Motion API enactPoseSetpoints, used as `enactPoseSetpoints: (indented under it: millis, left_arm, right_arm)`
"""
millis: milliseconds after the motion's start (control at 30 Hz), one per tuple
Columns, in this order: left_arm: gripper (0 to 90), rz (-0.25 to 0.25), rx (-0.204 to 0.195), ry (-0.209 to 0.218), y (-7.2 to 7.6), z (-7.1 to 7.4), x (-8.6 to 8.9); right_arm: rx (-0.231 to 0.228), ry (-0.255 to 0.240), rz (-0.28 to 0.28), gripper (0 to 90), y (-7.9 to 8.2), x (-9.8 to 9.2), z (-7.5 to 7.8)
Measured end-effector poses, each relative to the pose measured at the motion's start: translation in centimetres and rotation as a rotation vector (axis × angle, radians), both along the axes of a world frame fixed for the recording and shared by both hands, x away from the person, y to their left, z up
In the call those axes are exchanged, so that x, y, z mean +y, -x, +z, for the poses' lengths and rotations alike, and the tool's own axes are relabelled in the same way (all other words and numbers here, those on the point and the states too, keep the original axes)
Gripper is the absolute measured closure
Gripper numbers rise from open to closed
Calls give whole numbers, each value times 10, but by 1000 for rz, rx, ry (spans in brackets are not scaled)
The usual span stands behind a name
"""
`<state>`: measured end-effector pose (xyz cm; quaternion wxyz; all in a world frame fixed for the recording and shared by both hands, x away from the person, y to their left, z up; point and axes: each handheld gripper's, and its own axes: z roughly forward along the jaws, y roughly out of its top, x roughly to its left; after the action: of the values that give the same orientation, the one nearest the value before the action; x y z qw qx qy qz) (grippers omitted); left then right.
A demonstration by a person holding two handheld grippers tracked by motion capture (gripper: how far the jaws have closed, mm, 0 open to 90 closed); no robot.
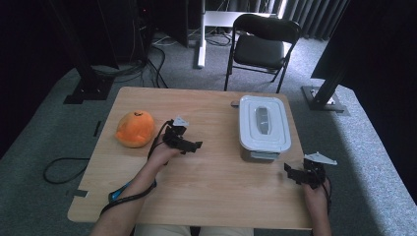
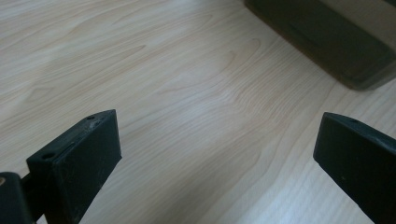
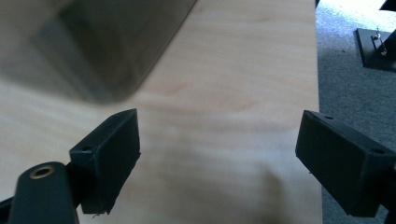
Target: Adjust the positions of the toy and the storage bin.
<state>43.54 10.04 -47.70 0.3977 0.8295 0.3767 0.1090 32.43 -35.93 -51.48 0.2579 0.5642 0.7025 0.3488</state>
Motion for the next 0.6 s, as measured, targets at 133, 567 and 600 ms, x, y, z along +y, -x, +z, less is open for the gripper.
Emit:
enactPoseSetpoints:
  millis: [133,567,600]
  left_arm:
    - [15,-13,7,-4,-6,-6,-12]
    - [15,-44,6,-29,-20,-24,-52]
    - [15,-46,5,-24,-22,-24,-55]
  right_arm:
    - [-14,22,-25,135,-12,4,2]
    - [-17,-6,-91,135,-37,-2,0]
    - [-14,-5,-94,135,-39,-2,0]
